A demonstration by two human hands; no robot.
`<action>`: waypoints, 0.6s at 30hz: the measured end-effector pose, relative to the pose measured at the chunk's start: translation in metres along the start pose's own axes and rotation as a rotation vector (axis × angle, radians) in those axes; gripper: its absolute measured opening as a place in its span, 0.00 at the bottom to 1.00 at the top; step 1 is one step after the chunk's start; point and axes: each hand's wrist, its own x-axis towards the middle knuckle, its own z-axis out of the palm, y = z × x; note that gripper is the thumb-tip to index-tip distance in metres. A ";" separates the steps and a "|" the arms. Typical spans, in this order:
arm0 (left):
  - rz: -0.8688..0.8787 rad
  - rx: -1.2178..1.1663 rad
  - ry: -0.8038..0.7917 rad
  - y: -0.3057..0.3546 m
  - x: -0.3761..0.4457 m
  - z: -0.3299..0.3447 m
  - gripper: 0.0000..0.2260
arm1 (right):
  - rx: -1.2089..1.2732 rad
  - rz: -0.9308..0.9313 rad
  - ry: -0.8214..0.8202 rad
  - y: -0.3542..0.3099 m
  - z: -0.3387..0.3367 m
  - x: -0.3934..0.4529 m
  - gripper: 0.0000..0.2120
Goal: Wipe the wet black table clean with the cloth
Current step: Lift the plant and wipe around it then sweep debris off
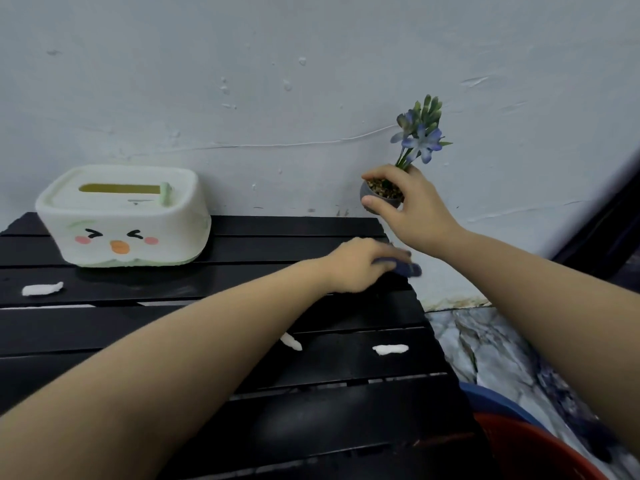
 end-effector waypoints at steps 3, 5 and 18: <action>0.065 -0.142 -0.135 0.014 -0.034 0.000 0.14 | 0.013 0.009 -0.044 -0.006 0.006 -0.003 0.14; 0.075 -0.237 -0.210 0.025 -0.056 -0.007 0.13 | 0.040 0.010 -0.067 -0.014 0.014 -0.006 0.15; -0.124 -0.618 -0.099 0.015 -0.185 -0.072 0.15 | 0.184 -0.015 -0.260 -0.074 0.108 0.012 0.21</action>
